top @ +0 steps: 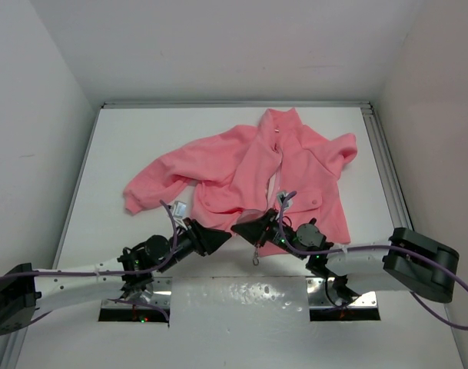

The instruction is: Zip up the jacket

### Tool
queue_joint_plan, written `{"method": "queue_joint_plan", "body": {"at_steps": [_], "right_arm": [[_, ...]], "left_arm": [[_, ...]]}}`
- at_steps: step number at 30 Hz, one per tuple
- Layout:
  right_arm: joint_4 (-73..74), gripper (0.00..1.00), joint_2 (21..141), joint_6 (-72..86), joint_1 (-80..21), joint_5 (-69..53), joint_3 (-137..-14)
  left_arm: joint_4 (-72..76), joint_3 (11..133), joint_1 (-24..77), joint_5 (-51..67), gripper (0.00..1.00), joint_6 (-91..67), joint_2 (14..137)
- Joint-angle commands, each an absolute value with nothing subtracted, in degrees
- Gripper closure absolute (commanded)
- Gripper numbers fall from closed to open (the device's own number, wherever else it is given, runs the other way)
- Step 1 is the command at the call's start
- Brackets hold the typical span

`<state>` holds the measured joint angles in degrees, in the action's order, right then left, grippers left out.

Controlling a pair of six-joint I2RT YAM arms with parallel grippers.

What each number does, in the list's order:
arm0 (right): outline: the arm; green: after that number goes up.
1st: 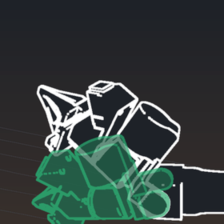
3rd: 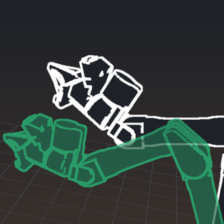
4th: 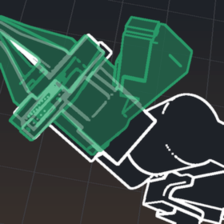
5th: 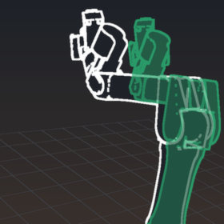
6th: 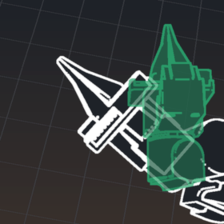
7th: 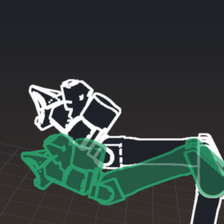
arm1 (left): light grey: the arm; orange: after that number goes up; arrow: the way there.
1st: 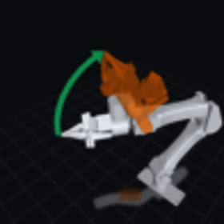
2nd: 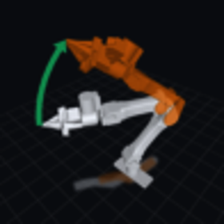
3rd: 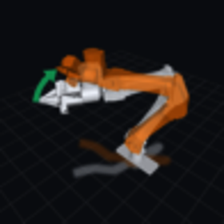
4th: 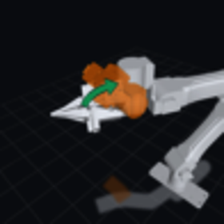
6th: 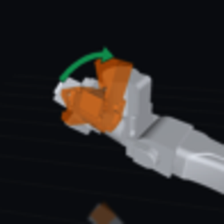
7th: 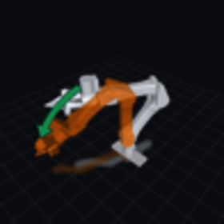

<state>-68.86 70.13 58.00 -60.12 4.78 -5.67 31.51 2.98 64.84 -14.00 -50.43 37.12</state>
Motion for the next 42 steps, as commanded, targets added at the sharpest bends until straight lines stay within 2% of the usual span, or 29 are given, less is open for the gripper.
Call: {"method": "queue_joint_plan", "body": {"at_steps": [1,4,9,16,24,33,35,36,38,42], "right_arm": [[-75.4,1.00,70.7,57.2,-59.8,3.0,-7.1],[-75.9,1.00,71.5,57.3,-59.9,2.2,-7.3],[-76.6,1.00,71.9,56.9,-59.8,1.7,-6.6],[-76.6,1.00,72.2,56.7,-58.9,0.1,-6.7],[-73.8,1.00,72.3,55.3,-56.7,-10.4,-8.4],[-68.4,1.00,70.5,53.3,-56.1,-12.9,-9.2],[-67.9,1.00,69.9,53.0,-55.8,-12.9,-9.3],[-67.5,1.00,69.8,53.0,-55.7,-12.9,-9.3],[-66.6,1.00,69.3,52.7,-55.5,-13.2,-9.5],[-62.4,1.00,67.9,51.9,-55.4,-12.7,-10.2]], "left_arm": [[35.2,4.2,65.2,-12.7,0.66,-49.5,36.3],[35.2,3.9,65.3,-13.5,0.71,-49.6,35.7],[35.0,3.9,65.3,-13.7,0.71,-49.4,35.8],[35.8,3.9,65.3,-13.5,0.81,-48.8,36.6],[36.2,4.4,65.3,-12.7,0.82,-47.4,37.6],[36.8,5.6,65.3,-11.0,0.77,-46.1,40.0],[37.2,5.9,65.3,-10.4,0.84,-45.4,40.3],[37.4,6.0,65.3,-10.2,0.92,-45.3,40.5],[37.6,6.0,65.3,-10.0,0.98,-45.0,40.7],[37.9,5.8,65.3,-11.3,1.00,-44.3,40.5]]}}
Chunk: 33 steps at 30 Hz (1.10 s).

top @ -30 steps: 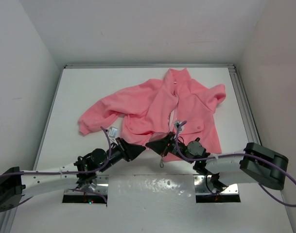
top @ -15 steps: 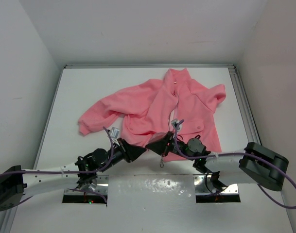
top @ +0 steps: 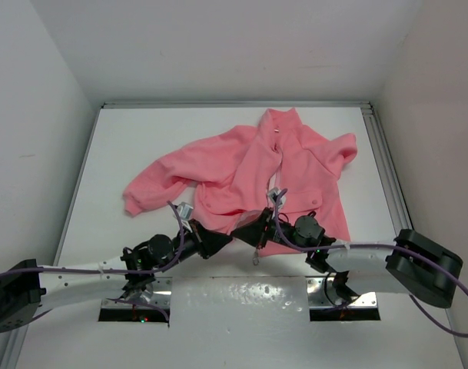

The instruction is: Zip up the jacket

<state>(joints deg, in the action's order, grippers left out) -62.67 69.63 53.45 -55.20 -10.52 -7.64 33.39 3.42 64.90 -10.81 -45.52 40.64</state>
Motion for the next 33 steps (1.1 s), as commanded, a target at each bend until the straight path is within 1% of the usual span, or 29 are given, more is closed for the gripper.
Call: {"method": "queue_joint_plan", "body": {"at_steps": [1,2,3,4,5,7,8,9,10,11,12,13,14,15,16,17,20,24,25,27,28,30,31,33], "right_arm": [[-61.3,1.00,67.2,51.9,-55.4,-11.5,-10.2],[-57.4,1.00,66.6,51.7,-55.4,-10.7,-10.4],[-54.6,0.94,64.4,51.3,-55.4,-9.8,-11.2],[-51.0,0.77,63.0,50.8,-55.3,-9.0,-11.6],[-43.8,0.67,61.4,49.5,-55.3,-7.1,-11.9],[-37.3,0.48,55.7,48.3,-55.3,-5.3,-12.3],[-31.1,0.37,53.5,47.0,-55.3,-3.4,-12.2],[-27.6,0.33,49.0,46.5,-55.3,-2.0,-12.5],[-23.8,0.32,46.9,45.4,-55.4,-0.4,-12.8],[-16.4,0.32,44.9,45.1,-55.4,1.9,-13.3],[-13.3,0.38,42.0,44.8,-55.4,2.9,-14.0],[-7.7,0.50,41.1,44.8,-55.5,3.5,-14.4],[-5.3,0.79,40.5,44.9,-55.5,4.1,-14.7],[-3.1,0.93,40.3,44.9,-55.5,4.6,-15.6],[-0.6,1.00,41.1,45.1,-55.6,5.3,-16.3],[3.1,1.00,41.9,44.7,-55.9,5.8,-17.0],[6.8,1.00,45.9,43.9,-58.3,8.2,-18.5],[10.0,1.00,51.7,42.6,-65.4,18.3,-22.4],[11.7,1.00,53.2,42.3,-68.5,23.5,-23.4],[13.1,0.98,58.0,42.3,-70.5,26.4,-26.3],[13.6,0.90,59.3,42.4,-71.8,29.4,-26.7],[13.6,0.80,62.0,42.8,-72.2,31.8,-27.2],[13.0,0.73,62.7,43.1,-72.2,33.2,-27.2],[12.7,0.67,64.1,43.8,-72.2,34.0,-27.3]], "left_arm": [[37.6,5.8,65.3,-11.9,1.00,-44.3,40.4],[37.0,5.6,65.2,-12.7,1.00,-44.3,39.6],[36.7,5.3,65.3,-14.9,1.00,-44.4,39.0],[36.6,5.1,65.3,-16.1,1.00,-44.3,38.4],[36.0,4.9,65.3,-17.5,1.00,-44.0,37.1],[34.9,4.8,65.3,-22.2,1.00,-43.2,36.0],[34.6,4.7,65.3,-25.1,1.00,-42.4,35.3],[34.5,4.7,65.2,-26.4,1.00,-42.0,35.2],[35.0,4.8,65.3,-27.5,1.00,-41.7,35.2],[35.5,4.8,65.2,-29.1,1.00,-40.6,35.6],[36.0,5.1,65.3,-29.5,1.00,-40.3,36.1],[36.9,5.4,65.3,-30.1,1.00,-39.7,37.3],[37.2,6.1,65.3,-30.6,1.00,-38.9,38.0],[37.4,6.6,65.3,-30.8,1.00,-38.4,38.8],[38.1,6.9,65.2,-31.0,1.00,-37.9,40.4],[38.6,7.9,65.3,-31.2,1.00,-36.7,41.1],[39.2,10.2,65.2,-31.0,1.00,-33.9,43.4],[39.5,11.2,65.3,-29.4,1.00,-31.4,44.0],[39.2,11.2,65.3,-28.9,1.00,-30.9,43.4],[38.5,11.7,65.2,-27.2,1.00,-29.4,42.7],[36.9,12.0,65.2,-26.7,1.00,-28.9,41.8],[34.8,12.8,65.2,-25.5,1.00,-27.3,40.8],[33.2,12.8,65.2,-25.2,1.00,-26.7,39.5],[31.8,12.0,65.2,-26.5,1.00,-26.2,38.0]]}}
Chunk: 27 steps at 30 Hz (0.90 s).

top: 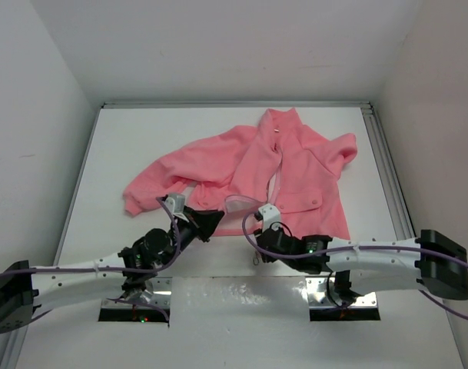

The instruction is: Zip up the jacket

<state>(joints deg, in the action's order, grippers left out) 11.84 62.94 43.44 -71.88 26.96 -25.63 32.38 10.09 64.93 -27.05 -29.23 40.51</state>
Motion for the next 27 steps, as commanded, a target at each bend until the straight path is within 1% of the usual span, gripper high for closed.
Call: {"method": "queue_joint_plan", "body": {"at_steps": [1,3,9,14,18,27], "right_arm": [[12.3,0.66,64.5,43.9,-72.2,34.4,-27.4],[12.0,0.65,66.2,44.2,-72.2,35.9,-27.3],[12.8,0.64,69.5,45.8,-72.2,36.1,-27.9],[12.6,0.64,71.6,46.1,-72.2,34.1,-27.9],[11.3,0.62,73.5,45.3,-72.2,31.6,-27.9],[9.5,0.60,76.9,44.8,-72.2,29.3,-28.1]], "left_arm": [[31.3,11.5,65.1,-27.2,1.00,-26.3,36.7],[30.6,10.6,65.1,-28.8,1.00,-26.5,35.8],[31.2,9.6,65.0,-29.1,1.00,-27.2,35.6],[31.6,9.6,64.7,-28.2,1.00,-27.2,35.5],[31.5,9.5,64.0,-26.4,1.00,-27.6,35.1],[31.7,9.5,62.8,-24.7,1.00,-28.7,36.1]]}}
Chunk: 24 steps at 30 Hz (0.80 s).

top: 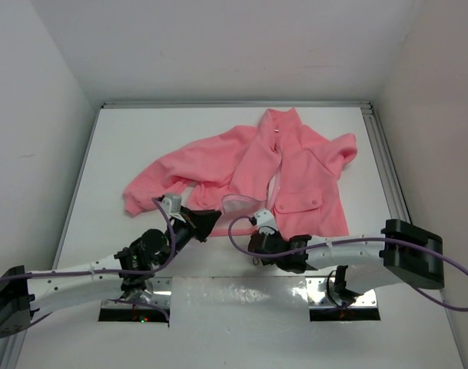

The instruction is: Zip up the jacket

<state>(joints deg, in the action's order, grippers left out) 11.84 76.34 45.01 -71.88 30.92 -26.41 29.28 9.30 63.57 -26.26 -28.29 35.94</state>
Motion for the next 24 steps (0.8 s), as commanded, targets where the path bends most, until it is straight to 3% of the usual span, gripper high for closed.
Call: {"method": "queue_joint_plan", "body": {"at_steps": [1,24], "right_arm": [[9.5,0.60,77.2,44.7,-72.2,29.2,-28.2],[5.3,0.60,75.6,48.1,-70.0,25.2,-23.0]], "left_arm": [[31.7,9.6,62.8,-24.1,1.00,-28.7,36.2],[32.0,9.3,61.3,-22.9,1.00,-29.3,36.7]]}}
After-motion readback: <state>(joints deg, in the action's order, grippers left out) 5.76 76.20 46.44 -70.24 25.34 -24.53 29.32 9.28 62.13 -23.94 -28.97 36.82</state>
